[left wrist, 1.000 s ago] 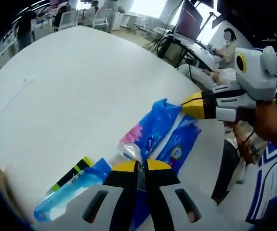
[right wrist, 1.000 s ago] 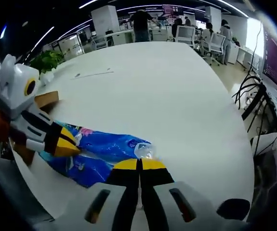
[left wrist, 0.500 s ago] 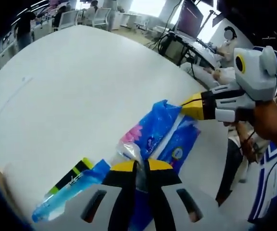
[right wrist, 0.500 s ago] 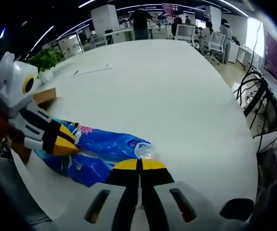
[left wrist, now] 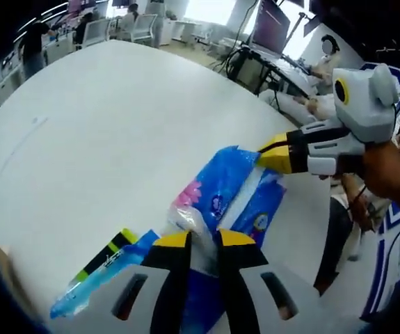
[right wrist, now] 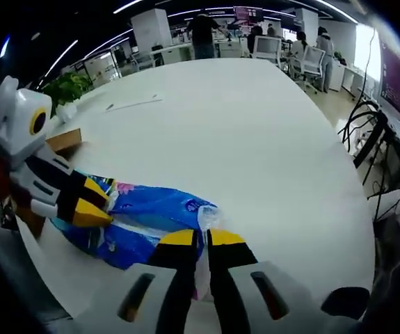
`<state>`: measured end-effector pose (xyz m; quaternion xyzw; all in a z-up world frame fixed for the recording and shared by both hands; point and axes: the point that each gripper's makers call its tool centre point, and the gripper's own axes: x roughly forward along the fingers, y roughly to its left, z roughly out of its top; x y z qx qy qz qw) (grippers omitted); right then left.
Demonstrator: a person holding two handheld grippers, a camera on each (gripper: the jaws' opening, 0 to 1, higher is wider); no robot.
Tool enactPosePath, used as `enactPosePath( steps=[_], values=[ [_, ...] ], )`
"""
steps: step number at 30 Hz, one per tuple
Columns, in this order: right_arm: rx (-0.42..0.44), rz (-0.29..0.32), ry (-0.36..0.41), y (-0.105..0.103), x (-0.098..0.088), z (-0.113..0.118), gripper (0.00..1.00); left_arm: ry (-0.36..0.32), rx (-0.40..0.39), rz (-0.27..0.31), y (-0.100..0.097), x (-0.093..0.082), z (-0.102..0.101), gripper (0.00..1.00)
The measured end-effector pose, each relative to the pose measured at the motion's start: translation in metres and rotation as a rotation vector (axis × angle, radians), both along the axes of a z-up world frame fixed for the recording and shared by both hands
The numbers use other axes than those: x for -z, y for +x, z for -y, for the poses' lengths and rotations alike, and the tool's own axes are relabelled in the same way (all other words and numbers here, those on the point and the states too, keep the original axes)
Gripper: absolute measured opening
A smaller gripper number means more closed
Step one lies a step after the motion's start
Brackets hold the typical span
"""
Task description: Operate the shoe box by opening the lid, removing the specified soft item, and placing it in the target area until the item is outside and the box remains undamaged.
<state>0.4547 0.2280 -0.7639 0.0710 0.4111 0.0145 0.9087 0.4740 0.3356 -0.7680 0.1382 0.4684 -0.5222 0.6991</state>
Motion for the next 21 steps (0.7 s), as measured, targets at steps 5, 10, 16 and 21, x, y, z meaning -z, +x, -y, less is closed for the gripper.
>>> enactPosePath(
  steps=[5,10,16,21],
  values=[
    [0.002,0.008,-0.002,0.0,-0.002,-0.002,0.09,-0.007,-0.006,0.009,0.001,-0.005,-0.003,0.17],
    [0.0,0.02,-0.009,0.001,-0.009,-0.003,0.1,-0.02,-0.003,0.016,0.001,-0.011,-0.006,0.2],
    [0.004,0.027,-0.015,0.0,-0.014,-0.003,0.1,-0.036,-0.025,0.023,0.006,-0.016,-0.01,0.24],
    [0.007,0.029,-0.017,-0.002,-0.017,-0.004,0.1,-0.05,-0.012,0.029,0.005,-0.022,-0.011,0.27]
  ],
)
